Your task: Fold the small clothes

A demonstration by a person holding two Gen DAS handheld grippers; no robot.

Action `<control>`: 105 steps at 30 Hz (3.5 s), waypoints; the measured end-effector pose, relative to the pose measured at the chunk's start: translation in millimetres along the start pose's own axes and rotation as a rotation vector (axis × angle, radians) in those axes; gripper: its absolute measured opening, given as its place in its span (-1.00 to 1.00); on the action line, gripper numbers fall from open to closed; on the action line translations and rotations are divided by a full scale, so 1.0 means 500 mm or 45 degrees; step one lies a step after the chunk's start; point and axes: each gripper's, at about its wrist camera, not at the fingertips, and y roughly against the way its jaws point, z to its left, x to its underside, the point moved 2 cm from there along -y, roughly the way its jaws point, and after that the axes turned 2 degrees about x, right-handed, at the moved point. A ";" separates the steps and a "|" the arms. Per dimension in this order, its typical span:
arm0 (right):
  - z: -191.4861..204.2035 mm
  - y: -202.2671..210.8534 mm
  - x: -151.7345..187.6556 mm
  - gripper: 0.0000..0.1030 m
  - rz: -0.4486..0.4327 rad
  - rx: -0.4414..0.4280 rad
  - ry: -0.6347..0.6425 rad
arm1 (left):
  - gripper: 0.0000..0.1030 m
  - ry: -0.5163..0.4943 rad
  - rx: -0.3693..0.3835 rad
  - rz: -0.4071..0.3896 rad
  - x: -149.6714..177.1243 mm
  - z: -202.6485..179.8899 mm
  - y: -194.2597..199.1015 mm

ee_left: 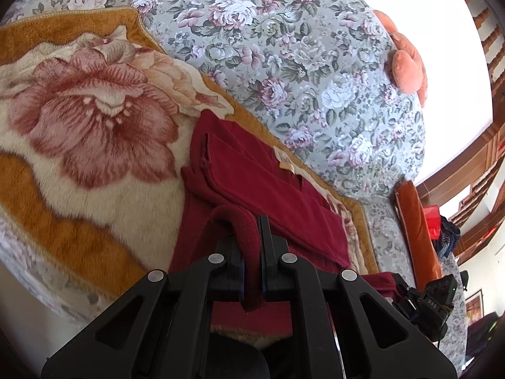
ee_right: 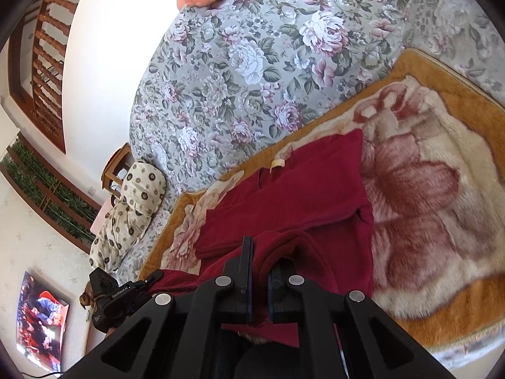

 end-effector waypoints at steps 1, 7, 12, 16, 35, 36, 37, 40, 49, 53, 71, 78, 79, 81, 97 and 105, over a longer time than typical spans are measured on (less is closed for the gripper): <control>0.000 -0.007 -0.005 -0.89 -0.005 0.002 0.001 | -0.90 0.002 -0.001 -0.001 -0.009 0.000 -0.009; -0.013 -0.067 -0.060 -0.89 -0.032 0.022 0.001 | -0.90 -0.014 -0.013 -0.006 -0.085 -0.006 -0.068; -0.012 -0.105 -0.138 -0.89 -0.097 0.008 -0.005 | -0.90 -0.040 0.008 -0.027 -0.167 -0.030 -0.127; -0.033 -0.145 -0.189 -0.89 -0.107 0.031 -0.028 | -0.90 -0.046 -0.018 0.018 -0.198 -0.018 -0.209; -0.090 -0.154 -0.238 -0.38 -0.123 0.107 -0.081 | 0.41 -0.095 -0.076 0.024 -0.260 -0.026 -0.213; -0.092 -0.144 -0.237 -0.38 -0.127 0.138 -0.063 | 0.41 -0.075 -0.074 -0.008 -0.264 -0.025 -0.200; -0.092 -0.136 -0.237 -0.38 -0.127 0.180 -0.034 | 0.41 -0.065 -0.074 -0.047 -0.265 -0.027 -0.190; -0.084 -0.141 -0.235 -0.38 -0.088 0.373 0.103 | 0.40 -0.154 -0.097 -0.068 -0.254 -0.057 -0.200; 0.002 -0.300 -0.251 -0.38 -0.014 0.616 0.440 | 0.02 -0.603 -0.434 0.093 -0.201 -0.160 -0.438; -0.036 -0.394 -0.254 -0.40 0.090 0.687 0.474 | 0.02 -0.507 -0.539 0.182 -0.216 -0.066 -0.487; -0.120 -0.472 -0.233 -0.26 0.149 0.618 0.473 | 0.12 -0.315 -0.414 0.124 -0.214 0.030 -0.485; -0.115 -0.476 -0.232 -0.26 0.141 0.639 0.496 | 0.28 -0.361 -0.421 0.129 -0.205 0.021 -0.492; -0.114 -0.476 -0.231 -0.26 0.141 0.643 0.500 | 0.28 -0.365 -0.427 0.130 -0.204 0.020 -0.493; -0.113 -0.475 -0.231 -0.26 0.141 0.642 0.499 | 0.29 -0.370 -0.429 0.133 -0.204 0.021 -0.494; -0.101 -0.479 -0.228 -0.04 0.167 0.648 0.540 | 0.39 -0.373 -0.405 0.134 -0.199 0.021 -0.497; -0.096 -0.479 -0.226 0.00 0.162 0.646 0.543 | 0.60 -0.394 -0.366 0.161 -0.195 0.012 -0.498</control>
